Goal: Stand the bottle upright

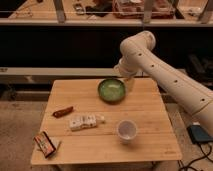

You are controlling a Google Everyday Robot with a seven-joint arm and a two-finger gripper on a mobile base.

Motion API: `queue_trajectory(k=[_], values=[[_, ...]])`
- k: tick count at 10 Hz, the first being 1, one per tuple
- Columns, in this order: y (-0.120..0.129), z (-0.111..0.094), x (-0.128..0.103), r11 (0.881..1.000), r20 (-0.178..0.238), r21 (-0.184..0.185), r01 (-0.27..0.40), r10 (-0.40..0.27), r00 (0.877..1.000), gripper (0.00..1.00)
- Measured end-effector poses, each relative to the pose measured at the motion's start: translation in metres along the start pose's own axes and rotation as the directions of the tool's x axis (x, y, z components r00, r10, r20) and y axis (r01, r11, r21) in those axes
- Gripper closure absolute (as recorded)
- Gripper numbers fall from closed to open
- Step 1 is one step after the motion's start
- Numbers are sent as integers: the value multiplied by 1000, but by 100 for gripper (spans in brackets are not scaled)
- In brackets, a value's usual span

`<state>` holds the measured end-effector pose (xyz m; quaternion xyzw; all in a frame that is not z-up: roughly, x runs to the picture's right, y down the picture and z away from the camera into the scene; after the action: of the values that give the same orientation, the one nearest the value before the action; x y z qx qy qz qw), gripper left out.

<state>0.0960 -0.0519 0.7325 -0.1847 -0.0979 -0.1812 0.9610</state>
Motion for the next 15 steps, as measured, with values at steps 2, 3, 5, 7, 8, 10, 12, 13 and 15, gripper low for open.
queue_trajectory(k=[2, 3, 5, 7, 8, 10, 12, 13, 15], values=[[-1, 2, -3, 1000, 13, 3, 6, -6, 1000, 20], [-2, 7, -11, 1000, 56, 11, 12, -13, 998, 20], [-2, 17, -34, 997, 231, 69, -19, 2, 973, 20], [3, 18, -46, 991, 382, 115, -75, 26, 924, 20], [6, 19, -49, 988, 423, 122, -91, 31, 906, 20], [6, 19, -51, 988, 435, 125, -93, 30, 900, 20], [6, 20, -52, 989, 431, 120, -91, 30, 902, 20], [9, 24, -51, 989, 425, 104, -103, 49, 904, 20], [31, 56, -55, 986, 413, 19, -168, 145, 899, 20]])
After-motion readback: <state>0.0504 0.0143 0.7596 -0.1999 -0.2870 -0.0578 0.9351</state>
